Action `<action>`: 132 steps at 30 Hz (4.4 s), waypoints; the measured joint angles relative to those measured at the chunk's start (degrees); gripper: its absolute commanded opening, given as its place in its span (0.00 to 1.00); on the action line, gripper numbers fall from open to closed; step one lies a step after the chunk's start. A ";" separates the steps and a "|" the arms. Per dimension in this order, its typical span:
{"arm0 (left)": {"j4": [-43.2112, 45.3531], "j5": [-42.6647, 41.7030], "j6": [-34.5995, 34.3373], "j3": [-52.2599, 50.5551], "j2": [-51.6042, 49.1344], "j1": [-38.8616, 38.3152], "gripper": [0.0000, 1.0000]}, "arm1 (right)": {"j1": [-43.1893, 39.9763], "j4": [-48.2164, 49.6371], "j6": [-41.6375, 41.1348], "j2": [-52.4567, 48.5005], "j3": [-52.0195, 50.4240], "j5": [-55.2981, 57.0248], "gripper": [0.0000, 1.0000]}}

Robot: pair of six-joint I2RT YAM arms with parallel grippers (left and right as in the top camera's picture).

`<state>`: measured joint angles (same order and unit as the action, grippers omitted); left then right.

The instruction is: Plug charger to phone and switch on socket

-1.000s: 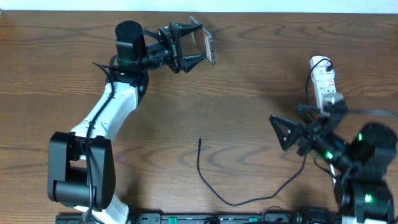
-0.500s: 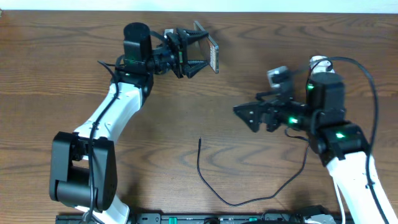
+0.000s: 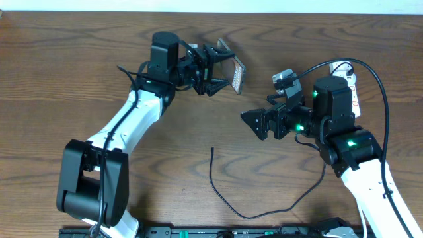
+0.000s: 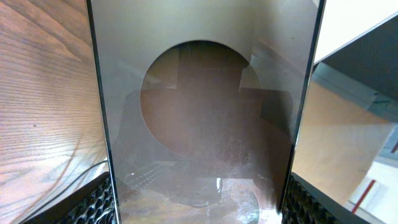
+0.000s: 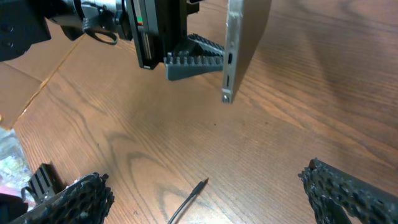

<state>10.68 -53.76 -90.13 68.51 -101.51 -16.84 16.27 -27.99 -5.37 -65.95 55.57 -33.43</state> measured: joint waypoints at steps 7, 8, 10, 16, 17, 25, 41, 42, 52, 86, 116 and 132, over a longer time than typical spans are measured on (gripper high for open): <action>0.00 0.11 0.24 0.00 0.00 -2.73 0.07 | 0.02 0.13 0.90 -0.04 0.04 1.60 0.96; -0.02 0.11 0.24 0.00 0.00 -3.17 0.07 | 0.02 0.07 0.92 -0.11 0.07 2.54 0.96; -0.02 0.11 0.24 0.00 0.00 -3.82 0.07 | 0.04 -0.07 0.61 -0.33 0.15 4.44 0.96; 0.00 0.11 0.39 0.00 0.00 -5.81 0.07 | 0.04 1.01 -2.08 -2.34 0.22 10.88 0.87; -0.02 0.11 0.39 0.00 0.00 -6.14 0.07 | 0.04 1.57 -2.60 -2.82 0.22 11.50 0.86; -0.02 0.11 0.39 0.00 0.00 -7.39 0.07 | 0.04 5.57 -7.08 -6.08 0.26 13.31 0.83; -0.04 4.68 0.39 0.00 0.00 -7.61 0.07 | 0.04 9.88 -17.11 -6.32 0.31 13.77 0.80; -0.04 5.05 0.39 0.00 0.00 -7.74 0.07 | 0.04 9.86 -17.25 -6.32 0.31 13.77 0.80; -0.04 7.82 0.39 0.00 0.00 -9.75 0.07 | 0.04 9.38 -17.42 -6.34 0.31 13.81 0.78; -0.20 10.56 -0.04 0.00 0.00 -10.23 0.07 | 1.64 10.51 -12.50 -11.47 0.33 12.81 0.52; -1.05 11.28 -0.04 0.00 0.00 -10.21 0.07 | 2.19 10.47 -11.61 -11.47 0.33 15.96 0.01; 3.04 1.11 10.58 0.00 0.00 -7.43 0.97 | -0.96 10.16 -13.79 -11.67 0.33 17.03 0.01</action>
<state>13.72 -52.64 -79.55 68.51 -101.51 -24.27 15.31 -17.82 -19.16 -77.62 55.90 -16.40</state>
